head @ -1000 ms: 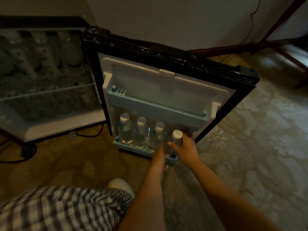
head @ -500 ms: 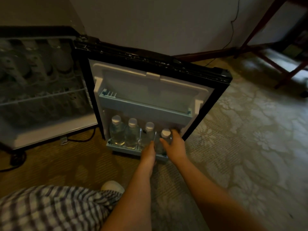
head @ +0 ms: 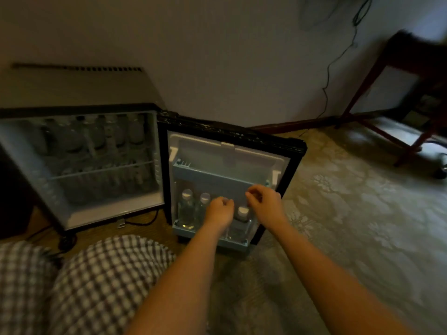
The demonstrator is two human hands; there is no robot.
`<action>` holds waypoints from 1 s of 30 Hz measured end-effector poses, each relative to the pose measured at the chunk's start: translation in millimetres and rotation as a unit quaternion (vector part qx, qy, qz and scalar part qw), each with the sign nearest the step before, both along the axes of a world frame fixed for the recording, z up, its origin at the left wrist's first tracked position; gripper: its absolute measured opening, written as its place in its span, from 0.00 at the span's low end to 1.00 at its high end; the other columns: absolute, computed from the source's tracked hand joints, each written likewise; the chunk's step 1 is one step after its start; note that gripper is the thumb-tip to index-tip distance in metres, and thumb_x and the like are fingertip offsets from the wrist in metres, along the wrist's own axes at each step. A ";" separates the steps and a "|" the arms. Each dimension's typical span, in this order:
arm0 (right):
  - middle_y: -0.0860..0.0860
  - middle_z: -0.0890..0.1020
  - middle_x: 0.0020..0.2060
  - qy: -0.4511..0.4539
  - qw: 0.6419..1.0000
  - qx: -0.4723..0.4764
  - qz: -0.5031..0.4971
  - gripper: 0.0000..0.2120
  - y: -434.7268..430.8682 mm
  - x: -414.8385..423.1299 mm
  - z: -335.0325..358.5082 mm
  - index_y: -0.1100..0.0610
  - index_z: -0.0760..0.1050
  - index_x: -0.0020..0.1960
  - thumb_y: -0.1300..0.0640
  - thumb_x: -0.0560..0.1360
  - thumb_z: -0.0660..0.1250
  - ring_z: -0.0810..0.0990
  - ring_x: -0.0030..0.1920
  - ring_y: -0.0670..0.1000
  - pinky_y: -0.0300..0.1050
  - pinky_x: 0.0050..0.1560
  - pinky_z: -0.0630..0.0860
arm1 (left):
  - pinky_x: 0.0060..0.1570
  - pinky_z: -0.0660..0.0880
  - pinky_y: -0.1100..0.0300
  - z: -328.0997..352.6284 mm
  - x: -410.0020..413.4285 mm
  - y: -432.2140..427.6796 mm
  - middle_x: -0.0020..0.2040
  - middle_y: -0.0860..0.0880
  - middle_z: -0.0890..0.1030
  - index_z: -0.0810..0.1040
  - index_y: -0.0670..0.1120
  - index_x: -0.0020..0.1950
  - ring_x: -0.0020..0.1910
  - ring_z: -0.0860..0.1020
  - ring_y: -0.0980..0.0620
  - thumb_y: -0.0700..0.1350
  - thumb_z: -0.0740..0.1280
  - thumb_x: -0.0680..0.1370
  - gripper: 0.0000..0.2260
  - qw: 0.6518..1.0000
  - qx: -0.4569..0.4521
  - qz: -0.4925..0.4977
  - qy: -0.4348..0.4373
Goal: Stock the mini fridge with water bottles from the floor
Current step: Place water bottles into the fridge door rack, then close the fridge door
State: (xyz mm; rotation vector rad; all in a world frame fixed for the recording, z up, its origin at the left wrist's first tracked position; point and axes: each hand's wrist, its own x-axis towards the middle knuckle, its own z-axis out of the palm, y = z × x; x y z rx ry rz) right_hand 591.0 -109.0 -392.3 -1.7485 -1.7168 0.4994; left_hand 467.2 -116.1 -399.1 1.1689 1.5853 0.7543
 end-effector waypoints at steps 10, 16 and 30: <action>0.56 0.82 0.40 -0.002 0.994 0.026 0.102 0.09 -11.9 -54.0 120.6 0.60 0.77 0.51 0.56 0.78 0.63 0.82 0.39 0.52 0.49 0.48 0.79 | 0.44 0.69 0.54 112.4 -92.6 -15.3 0.42 0.42 0.74 0.71 0.43 0.43 0.43 0.73 0.45 0.48 0.57 0.80 0.10 0.982 0.115 -0.033 0.144; 0.60 0.83 0.42 0.026 0.986 0.026 0.160 0.08 -6.3 -89.0 168.8 0.61 0.77 0.49 0.57 0.78 0.63 0.82 0.42 0.56 0.56 0.54 0.78 | 0.42 0.65 0.58 163.2 -143.7 -28.1 0.38 0.41 0.75 0.74 0.43 0.44 0.39 0.71 0.48 0.46 0.58 0.80 0.11 0.968 0.161 -0.044 0.186; 0.55 0.76 0.62 -0.190 0.978 0.028 0.077 0.18 106.0 -87.7 123.0 0.55 0.72 0.64 0.47 0.79 0.57 0.73 0.63 0.57 0.57 0.67 0.67 | 0.67 0.67 0.48 136.3 -142.3 45.2 0.72 0.45 0.66 0.68 0.47 0.69 0.68 0.67 0.45 0.52 0.58 0.79 0.19 0.929 0.175 -0.076 0.316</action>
